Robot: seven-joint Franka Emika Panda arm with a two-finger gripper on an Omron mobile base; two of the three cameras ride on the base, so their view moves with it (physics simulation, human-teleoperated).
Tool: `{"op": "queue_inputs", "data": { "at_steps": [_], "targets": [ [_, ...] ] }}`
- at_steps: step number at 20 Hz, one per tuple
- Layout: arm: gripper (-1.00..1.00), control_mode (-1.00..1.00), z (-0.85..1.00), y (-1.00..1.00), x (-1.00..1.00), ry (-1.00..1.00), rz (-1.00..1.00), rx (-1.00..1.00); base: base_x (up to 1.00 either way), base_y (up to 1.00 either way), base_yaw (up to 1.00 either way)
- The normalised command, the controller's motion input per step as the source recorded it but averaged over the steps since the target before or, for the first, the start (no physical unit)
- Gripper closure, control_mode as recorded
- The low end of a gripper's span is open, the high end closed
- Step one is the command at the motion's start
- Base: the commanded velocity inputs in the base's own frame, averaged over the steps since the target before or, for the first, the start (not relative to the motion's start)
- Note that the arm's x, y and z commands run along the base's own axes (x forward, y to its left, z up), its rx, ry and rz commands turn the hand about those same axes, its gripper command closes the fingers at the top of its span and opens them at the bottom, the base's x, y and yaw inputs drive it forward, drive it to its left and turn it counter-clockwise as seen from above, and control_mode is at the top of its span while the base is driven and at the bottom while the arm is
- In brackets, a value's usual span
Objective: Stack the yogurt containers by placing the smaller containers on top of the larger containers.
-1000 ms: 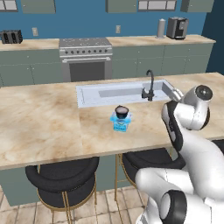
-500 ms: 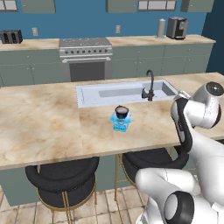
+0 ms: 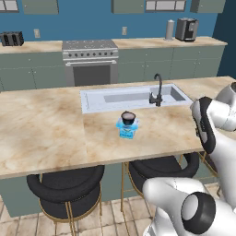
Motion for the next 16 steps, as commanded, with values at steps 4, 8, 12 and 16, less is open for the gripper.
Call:
{"op": "queue_inputs", "data": {
  "at_steps": [4,8,12,16],
  "targets": [
    [-1.00,-1.00,0.00,-0.31,0.00,0.07,0.17,0.00,0.00,0.00,0.00],
    [-1.00,-1.00,0.00,-0.37,0.00,0.06,0.14,0.00,0.00,0.00,0.00],
    [-1.00,-1.00,-0.11,-0.34,0.00,0.05,0.11,-0.02,0.00,0.00,0.00],
    [-1.00,-1.00,-0.32,-0.13,0.00,0.03,0.08,-0.08,0.00,0.00,0.00]
  ]
}}
